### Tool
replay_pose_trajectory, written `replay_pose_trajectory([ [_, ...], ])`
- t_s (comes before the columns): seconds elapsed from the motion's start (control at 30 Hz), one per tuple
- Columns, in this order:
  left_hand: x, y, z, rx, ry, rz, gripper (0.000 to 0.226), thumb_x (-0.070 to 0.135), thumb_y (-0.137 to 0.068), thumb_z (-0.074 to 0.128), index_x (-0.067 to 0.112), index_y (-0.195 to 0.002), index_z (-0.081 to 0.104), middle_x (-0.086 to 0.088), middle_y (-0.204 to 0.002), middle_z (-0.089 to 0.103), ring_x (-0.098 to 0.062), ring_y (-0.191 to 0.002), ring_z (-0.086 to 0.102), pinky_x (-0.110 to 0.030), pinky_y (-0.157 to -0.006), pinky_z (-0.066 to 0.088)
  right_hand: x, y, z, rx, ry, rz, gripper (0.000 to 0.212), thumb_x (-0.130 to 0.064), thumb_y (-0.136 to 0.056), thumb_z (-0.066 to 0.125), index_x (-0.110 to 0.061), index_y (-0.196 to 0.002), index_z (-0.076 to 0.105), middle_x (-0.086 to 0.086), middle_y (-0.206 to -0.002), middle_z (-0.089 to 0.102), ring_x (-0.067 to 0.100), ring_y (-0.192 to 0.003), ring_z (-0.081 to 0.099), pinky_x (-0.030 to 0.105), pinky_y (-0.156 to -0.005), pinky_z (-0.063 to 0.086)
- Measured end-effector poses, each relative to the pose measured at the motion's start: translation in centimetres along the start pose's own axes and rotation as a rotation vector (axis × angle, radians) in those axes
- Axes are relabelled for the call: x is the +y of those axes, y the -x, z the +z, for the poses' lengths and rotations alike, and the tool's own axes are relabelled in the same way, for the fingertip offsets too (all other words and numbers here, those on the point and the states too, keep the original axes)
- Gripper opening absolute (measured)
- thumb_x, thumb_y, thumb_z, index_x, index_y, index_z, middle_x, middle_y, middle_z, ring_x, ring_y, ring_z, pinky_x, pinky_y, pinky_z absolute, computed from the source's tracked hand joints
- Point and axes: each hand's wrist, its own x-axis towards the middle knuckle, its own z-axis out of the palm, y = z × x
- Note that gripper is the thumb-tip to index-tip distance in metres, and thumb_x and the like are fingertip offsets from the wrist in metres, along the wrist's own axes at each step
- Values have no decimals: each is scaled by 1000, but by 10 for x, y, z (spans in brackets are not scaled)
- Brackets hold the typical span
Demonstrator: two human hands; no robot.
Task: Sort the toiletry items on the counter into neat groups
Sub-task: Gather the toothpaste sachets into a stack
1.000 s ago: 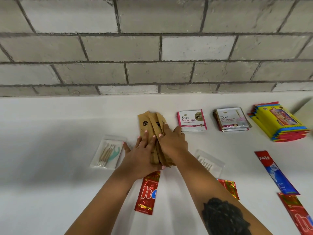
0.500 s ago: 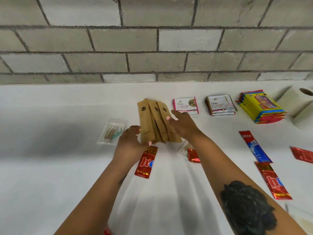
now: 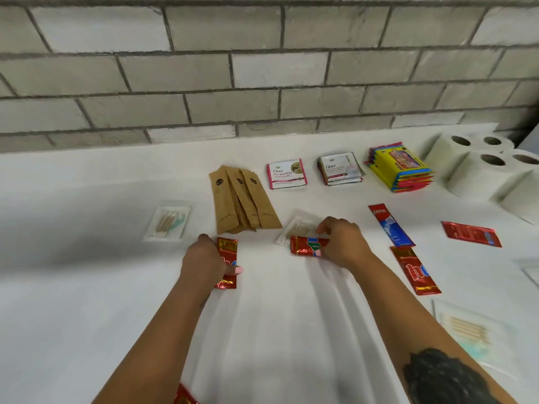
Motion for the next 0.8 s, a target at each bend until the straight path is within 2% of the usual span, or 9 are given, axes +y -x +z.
replay_pose_trajectory([
  [0.2, -8, 19, 0, -30, 42, -2, 70, 47, -65, 80, 9, -117, 54, -6, -109, 64, -22, -101, 59, -25, -77, 40, 14, 4, 3, 2, 134, -6, 58, -38, -73, 77, -20, -123, 52, 6, -120, 56, 25, -116, 45, 35, -91, 42],
  [0.3, -7, 30, 3, -52, 255, 38, 41, 38, -72, 78, 16, -104, 63, -1, -92, 65, -17, -86, 61, -25, -76, 44, 21, 5, -2, -71, 174, -8, 52, -44, -72, 77, -21, -115, 59, 4, -116, 60, 23, -111, 51, 35, -91, 43],
  [0.37, -2, 39, 5, -132, 500, 27, 21, 28, -78, 74, 18, -94, 65, -3, -90, 70, -17, -82, 65, -29, -77, 52, 25, 8, -7, -110, 72, -24, 41, -37, -70, 80, -21, -103, 63, 2, -107, 66, 19, -98, 58, 31, -86, 48],
  [0.47, 11, 51, 6, -262, 703, -18, 1, 24, -89, 62, 24, -89, 61, 1, -89, 69, -14, -82, 65, -22, -64, 51, 26, 16, -27, -219, -333, -50, 18, -14, -74, 79, -20, -82, 63, 2, -94, 66, 13, -77, 60, 22, -62, 51],
  [0.5, 17, 53, 7, -299, 761, -29, 3, 22, -92, 58, 23, -91, 61, 1, -90, 69, -15, -84, 65, -22, -64, 50, 25, 20, -36, -291, -465, -60, 17, -6, -77, 74, -19, -80, 63, 3, -92, 66, 13, -74, 61, 21, -57, 52],
  [0.57, 29, 57, 10, -369, 880, -59, 12, 14, -96, 49, 18, -94, 60, -2, -90, 69, -16, -84, 66, -25, -68, 52, 24, 26, -54, -426, -584, -115, 21, 3, -83, 65, -18, -85, 64, 7, -92, 66, 14, -71, 64, 23, -61, 58],
  [0.63, 44, 62, 15, -434, 938, -76, 17, 8, -97, 43, 16, -95, 58, -8, -92, 70, -20, -82, 67, -29, -70, 55, 22, 29, -68, -514, -560, -196, 23, 4, -83, 64, -18, -90, 63, 10, -91, 68, 15, -68, 67, 24, -61, 58],
  [0.7, 61, 66, 25, -500, 930, -74, 19, 10, -96, 42, 11, -103, 59, -13, -98, 71, -24, -83, 67, -33, -75, 54, 19, 32, -76, -571, -513, -255, 24, 3, -81, 67, -18, -90, 59, 9, -91, 68, 18, -70, 67, 24, -59, 57],
  [0.8, 88, 74, 42, -617, 988, -82, 35, 31, -99, 38, 9, -118, 57, -16, -109, 68, -26, -91, 66, -36, -81, 52, 14, 38, -73, -539, -334, -322, 24, -1, -81, 69, -16, -90, 53, 10, -97, 66, 22, -81, 67, 26, -63, 56],
])
